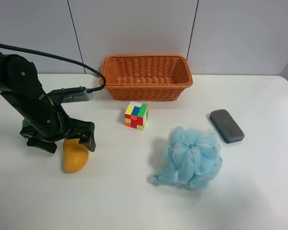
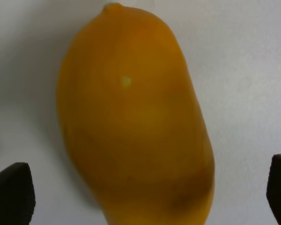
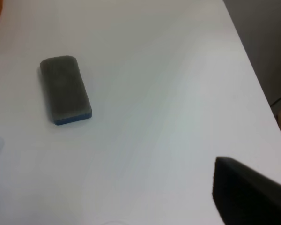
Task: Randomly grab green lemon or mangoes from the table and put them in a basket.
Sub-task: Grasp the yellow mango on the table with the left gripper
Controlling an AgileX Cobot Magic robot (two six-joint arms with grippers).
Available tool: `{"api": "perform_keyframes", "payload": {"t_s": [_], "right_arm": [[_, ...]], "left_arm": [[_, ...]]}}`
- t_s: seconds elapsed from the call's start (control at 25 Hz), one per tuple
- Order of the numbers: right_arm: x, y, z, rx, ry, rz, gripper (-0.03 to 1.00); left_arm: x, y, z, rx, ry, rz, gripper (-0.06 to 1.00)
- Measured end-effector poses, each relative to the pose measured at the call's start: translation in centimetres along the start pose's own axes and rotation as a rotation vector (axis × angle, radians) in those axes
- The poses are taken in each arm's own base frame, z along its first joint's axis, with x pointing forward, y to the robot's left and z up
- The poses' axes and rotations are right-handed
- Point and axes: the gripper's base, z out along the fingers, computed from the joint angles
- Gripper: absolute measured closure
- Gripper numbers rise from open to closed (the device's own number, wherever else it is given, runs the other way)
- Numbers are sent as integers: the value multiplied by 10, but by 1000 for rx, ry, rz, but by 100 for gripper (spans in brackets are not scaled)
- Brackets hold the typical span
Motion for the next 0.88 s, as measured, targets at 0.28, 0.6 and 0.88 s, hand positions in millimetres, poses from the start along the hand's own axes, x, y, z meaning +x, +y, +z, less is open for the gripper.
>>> {"api": "perform_keyframes", "payload": {"t_s": [0.28, 0.6, 0.88], "right_arm": [[0, 0, 0, 0, 0, 0, -2], [0, 0, 0, 0, 0, 0, -2], [0, 0, 0, 0, 0, 0, -2]], "left_arm": [[3, 3, 18, -10, 29, 15, -5], [2, 3, 22, -9, 11, 20, -5], [1, 3, 22, -8, 6, 20, 27]]}}
